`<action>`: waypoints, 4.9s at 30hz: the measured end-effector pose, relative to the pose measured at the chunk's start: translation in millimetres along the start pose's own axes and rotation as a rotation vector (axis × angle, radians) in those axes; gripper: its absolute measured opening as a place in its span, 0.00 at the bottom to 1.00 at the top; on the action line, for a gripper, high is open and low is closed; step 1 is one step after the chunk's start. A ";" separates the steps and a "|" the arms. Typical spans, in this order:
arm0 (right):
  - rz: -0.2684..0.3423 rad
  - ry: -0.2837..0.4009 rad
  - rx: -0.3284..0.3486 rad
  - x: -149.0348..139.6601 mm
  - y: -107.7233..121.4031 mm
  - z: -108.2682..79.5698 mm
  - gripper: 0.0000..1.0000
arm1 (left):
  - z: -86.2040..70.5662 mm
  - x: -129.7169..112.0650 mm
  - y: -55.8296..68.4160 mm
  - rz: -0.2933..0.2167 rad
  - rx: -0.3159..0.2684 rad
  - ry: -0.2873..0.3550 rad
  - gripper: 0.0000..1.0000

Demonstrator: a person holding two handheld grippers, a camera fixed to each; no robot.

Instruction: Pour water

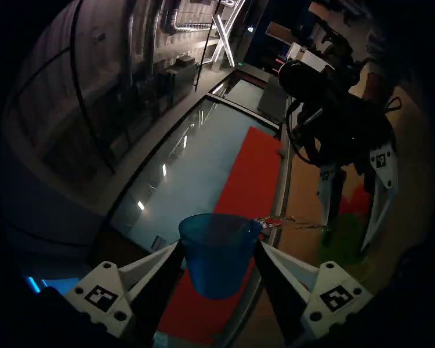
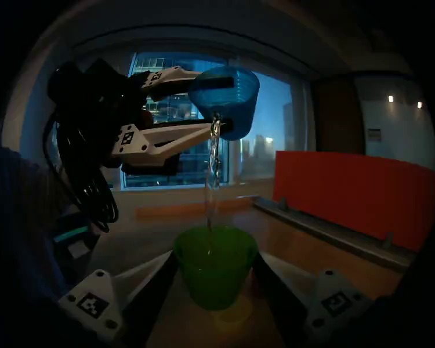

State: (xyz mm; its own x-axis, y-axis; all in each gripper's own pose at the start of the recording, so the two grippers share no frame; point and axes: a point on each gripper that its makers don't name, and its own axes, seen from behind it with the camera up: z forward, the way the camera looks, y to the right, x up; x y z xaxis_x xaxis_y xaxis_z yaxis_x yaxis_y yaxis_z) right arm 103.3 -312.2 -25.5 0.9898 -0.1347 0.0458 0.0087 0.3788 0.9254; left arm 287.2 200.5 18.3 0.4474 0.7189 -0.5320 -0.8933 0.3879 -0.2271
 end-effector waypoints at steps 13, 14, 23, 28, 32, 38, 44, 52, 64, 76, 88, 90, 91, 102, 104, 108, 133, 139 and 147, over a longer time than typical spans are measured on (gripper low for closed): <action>-0.004 0.002 -0.003 1.1 1.0 -2.4 0.91 | -1.5 4.1 -7.0 0.051 0.018 0.003 0.84; -0.004 0.003 -0.002 1.3 0.7 -2.6 0.91 | -1.4 4.2 -7.4 0.054 0.019 0.003 0.84; -0.008 0.005 -0.002 3.1 0.5 -3.4 0.91 | -2.3 4.6 -10.3 0.082 0.030 0.000 0.84; -0.009 0.005 0.000 3.3 0.1 -3.8 0.91 | -4.0 6.3 -12.5 0.095 0.035 0.001 0.84; -0.012 0.006 0.000 3.5 -0.6 -4.3 0.91 | -5.5 7.6 -13.2 0.106 0.039 0.003 0.84; -0.015 0.006 -0.001 3.9 -0.8 -4.7 0.90 | -6.8 9.7 -16.4 0.127 0.045 0.004 0.84; -0.017 0.007 -0.001 4.8 -1.0 -5.1 0.90 | -6.4 9.2 -19.1 0.150 0.049 0.002 0.84; -0.023 0.011 -0.005 7.3 -0.2 -5.5 0.90 | -4.9 10.7 -21.9 0.179 0.054 0.002 0.84; -0.030 0.012 -0.007 8.6 0.6 -7.0 0.90 | -4.2 13.0 -20.4 0.220 0.060 0.003 0.84; -0.035 0.013 -0.010 9.8 1.1 -7.7 0.90 | -6.8 19.6 -21.9 0.261 0.072 0.013 0.84; -0.039 0.014 -0.013 12.0 1.3 -8.1 0.90 | -6.8 25.4 -22.1 0.303 0.072 0.019 0.84; -0.040 0.014 -0.014 12.3 1.6 -8.2 0.90 | -6.8 26.4 -21.6 0.310 0.073 0.021 0.84; -0.040 0.015 -0.014 12.5 1.7 -8.2 0.90 | -6.5 26.8 -21.6 0.315 0.074 0.021 0.84; -0.039 0.020 -0.018 13.2 2.0 -9.6 0.90 | -4.6 31.6 -19.4 0.366 0.081 0.030 0.84; -0.039 0.019 -0.019 12.9 2.2 -9.9 0.90 | -4.4 32.5 -19.4 0.376 0.082 0.032 0.84; -0.038 0.021 -0.022 12.8 2.9 -9.8 0.90 | -5.0 35.0 -19.3 0.398 0.085 0.034 0.84; -0.037 0.026 -0.027 16.3 4.0 -9.9 0.90 | -10.8 43.6 -25.2 0.435 0.093 0.042 0.84; -0.037 0.029 -0.030 17.2 4.3 -9.7 0.90 | -8.4 43.3 -30.0 0.414 0.095 0.043 0.84; -0.033 0.037 -0.035 17.8 5.6 -9.6 0.90 | -4.5 34.4 -24.7 0.243 0.082 0.029 0.84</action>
State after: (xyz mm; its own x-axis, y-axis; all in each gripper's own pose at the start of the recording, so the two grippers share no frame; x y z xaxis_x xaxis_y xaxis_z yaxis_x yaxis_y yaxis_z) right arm 122.4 -303.7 -23.1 0.9934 -0.1143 0.0006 0.0463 0.4069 0.9123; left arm 324.5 213.1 1.9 0.2174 0.7801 -0.5866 -0.9674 0.2522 -0.0232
